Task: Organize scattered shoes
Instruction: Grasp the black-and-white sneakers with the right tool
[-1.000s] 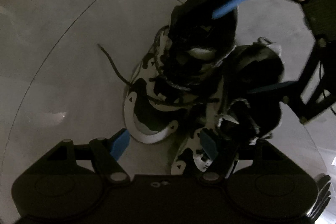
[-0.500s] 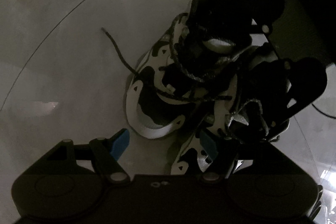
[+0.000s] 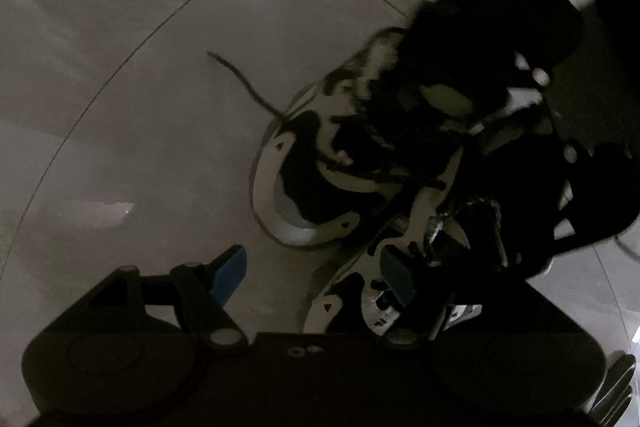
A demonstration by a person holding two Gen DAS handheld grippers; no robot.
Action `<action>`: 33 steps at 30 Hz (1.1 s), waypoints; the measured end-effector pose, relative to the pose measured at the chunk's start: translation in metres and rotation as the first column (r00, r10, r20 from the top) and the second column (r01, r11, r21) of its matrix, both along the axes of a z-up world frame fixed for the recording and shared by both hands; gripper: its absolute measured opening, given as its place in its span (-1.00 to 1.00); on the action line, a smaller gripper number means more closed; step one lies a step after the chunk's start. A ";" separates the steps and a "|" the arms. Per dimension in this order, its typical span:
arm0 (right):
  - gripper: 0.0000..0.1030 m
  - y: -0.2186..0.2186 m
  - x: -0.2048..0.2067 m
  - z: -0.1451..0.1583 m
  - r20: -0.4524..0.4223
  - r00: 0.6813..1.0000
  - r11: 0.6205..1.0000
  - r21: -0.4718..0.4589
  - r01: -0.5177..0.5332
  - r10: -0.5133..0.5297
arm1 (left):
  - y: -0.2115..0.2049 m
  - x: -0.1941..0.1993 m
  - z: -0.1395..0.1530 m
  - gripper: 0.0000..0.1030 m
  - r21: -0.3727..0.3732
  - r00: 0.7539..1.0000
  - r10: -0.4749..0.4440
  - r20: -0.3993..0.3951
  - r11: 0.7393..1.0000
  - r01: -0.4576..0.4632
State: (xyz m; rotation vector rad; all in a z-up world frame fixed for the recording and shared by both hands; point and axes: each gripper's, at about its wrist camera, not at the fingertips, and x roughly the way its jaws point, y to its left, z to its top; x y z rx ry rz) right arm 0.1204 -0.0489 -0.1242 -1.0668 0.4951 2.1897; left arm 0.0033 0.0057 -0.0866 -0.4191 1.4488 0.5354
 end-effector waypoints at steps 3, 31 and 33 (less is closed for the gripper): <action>0.02 -0.017 -0.004 0.002 -0.006 0.987 0.987 0.011 0.160 -0.160 | -0.003 -0.003 0.001 0.44 0.019 1.000 0.004 -0.004 1.000 -0.004; -0.22 -0.099 -0.042 0.013 -0.132 0.436 0.448 -0.073 0.891 -0.890 | -0.014 -0.032 0.006 0.44 0.051 0.998 -0.051 0.043 0.997 0.049; -0.27 -0.101 -0.044 0.009 -0.162 0.399 0.415 -0.082 0.906 -0.902 | -0.014 -0.032 0.006 0.44 0.052 0.998 -0.051 0.042 0.997 0.049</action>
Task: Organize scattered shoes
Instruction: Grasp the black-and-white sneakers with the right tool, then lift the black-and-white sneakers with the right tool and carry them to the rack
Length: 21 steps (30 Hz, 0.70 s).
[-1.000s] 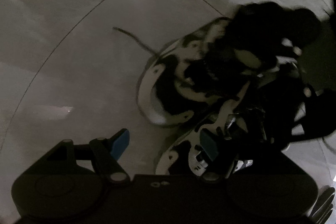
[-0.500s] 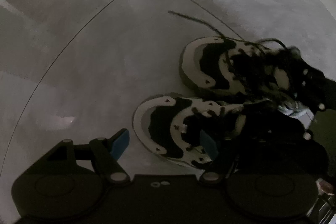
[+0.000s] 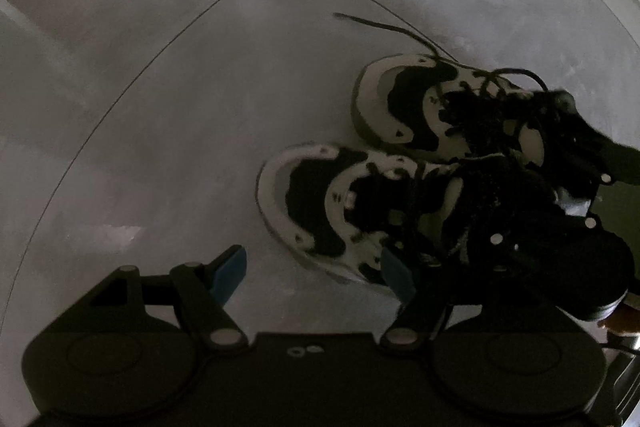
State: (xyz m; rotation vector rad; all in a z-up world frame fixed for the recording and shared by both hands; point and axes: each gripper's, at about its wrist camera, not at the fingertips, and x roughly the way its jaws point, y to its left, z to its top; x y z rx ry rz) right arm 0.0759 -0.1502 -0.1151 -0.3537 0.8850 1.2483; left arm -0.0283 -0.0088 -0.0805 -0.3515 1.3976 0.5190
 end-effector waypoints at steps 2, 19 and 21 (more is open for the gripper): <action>-0.31 -0.002 0.000 -0.001 -0.027 0.999 0.999 0.010 0.042 -0.042 | -0.004 0.003 0.001 0.44 -0.001 1.000 -0.017 0.000 1.000 0.017; -0.37 -0.010 0.005 0.005 -0.044 0.977 0.972 0.098 0.214 -0.210 | -0.031 0.026 0.029 0.44 0.041 0.982 -0.185 0.039 0.982 0.183; -0.37 -0.013 0.008 0.009 -0.044 0.973 0.967 0.102 0.231 -0.228 | -0.032 0.028 0.031 0.44 0.044 0.979 -0.197 0.046 0.980 0.195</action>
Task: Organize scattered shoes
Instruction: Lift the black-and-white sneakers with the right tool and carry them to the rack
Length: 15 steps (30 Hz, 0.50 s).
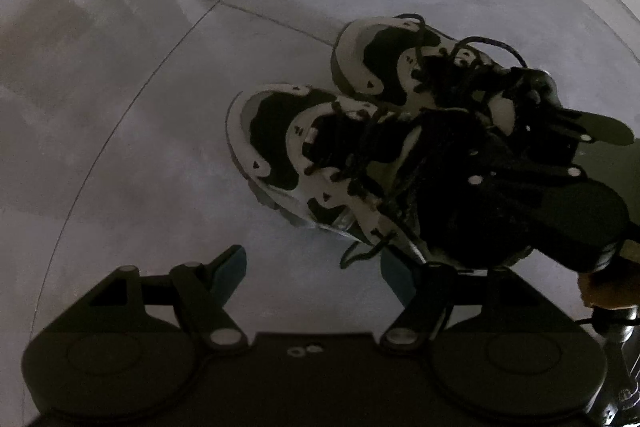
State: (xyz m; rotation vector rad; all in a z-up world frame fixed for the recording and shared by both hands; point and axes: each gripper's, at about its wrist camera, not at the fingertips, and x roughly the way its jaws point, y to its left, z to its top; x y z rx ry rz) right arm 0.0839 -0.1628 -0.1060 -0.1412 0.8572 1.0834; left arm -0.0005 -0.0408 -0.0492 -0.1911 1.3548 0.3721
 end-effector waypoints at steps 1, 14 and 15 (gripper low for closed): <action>-0.37 -0.002 0.001 0.003 0.001 1.000 1.000 0.003 0.010 -0.010 | -0.001 0.001 0.002 0.44 0.001 1.000 -0.009 0.004 1.000 0.009; -0.38 -0.065 0.019 0.115 -0.037 0.947 0.945 0.059 0.321 -0.320 | -0.046 0.063 0.106 0.44 0.002 0.964 -0.255 -0.082 0.967 0.256; -0.38 -0.072 0.019 0.126 -0.042 0.938 0.937 0.058 0.346 -0.344 | -0.050 0.066 0.117 0.44 0.006 0.958 -0.272 -0.090 0.962 0.274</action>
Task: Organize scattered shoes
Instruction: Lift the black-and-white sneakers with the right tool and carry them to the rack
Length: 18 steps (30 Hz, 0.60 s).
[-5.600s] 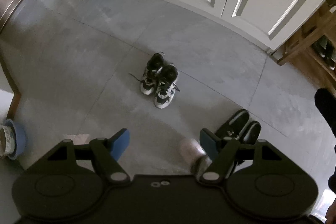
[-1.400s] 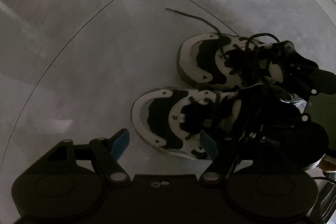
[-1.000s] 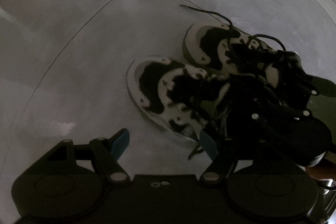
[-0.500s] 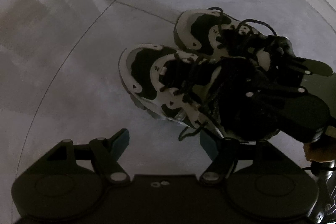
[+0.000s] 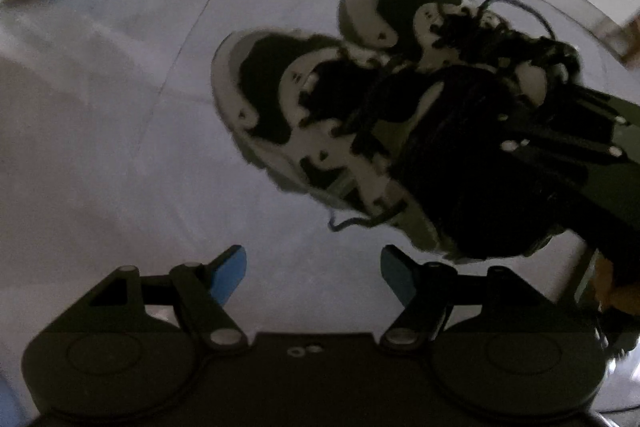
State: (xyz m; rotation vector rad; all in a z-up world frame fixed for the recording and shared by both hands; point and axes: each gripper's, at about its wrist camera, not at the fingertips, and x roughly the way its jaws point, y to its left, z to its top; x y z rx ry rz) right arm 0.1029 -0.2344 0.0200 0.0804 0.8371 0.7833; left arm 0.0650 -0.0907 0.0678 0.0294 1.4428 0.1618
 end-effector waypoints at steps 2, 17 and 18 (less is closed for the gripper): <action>-0.38 -0.014 0.001 0.025 -0.014 0.998 0.999 0.002 0.053 -0.053 | -0.015 0.010 0.046 0.44 0.017 0.998 -0.067 -0.012 0.998 0.068; -0.38 -0.187 -0.034 0.305 -0.020 0.834 0.834 -0.040 0.551 -0.552 | -0.143 0.035 0.300 0.44 0.005 0.890 -0.457 0.007 0.890 0.457; -0.38 -0.195 -0.037 0.314 -0.023 0.819 0.819 -0.040 0.573 -0.574 | -0.152 0.033 0.310 0.44 0.001 0.879 -0.477 0.007 0.879 0.477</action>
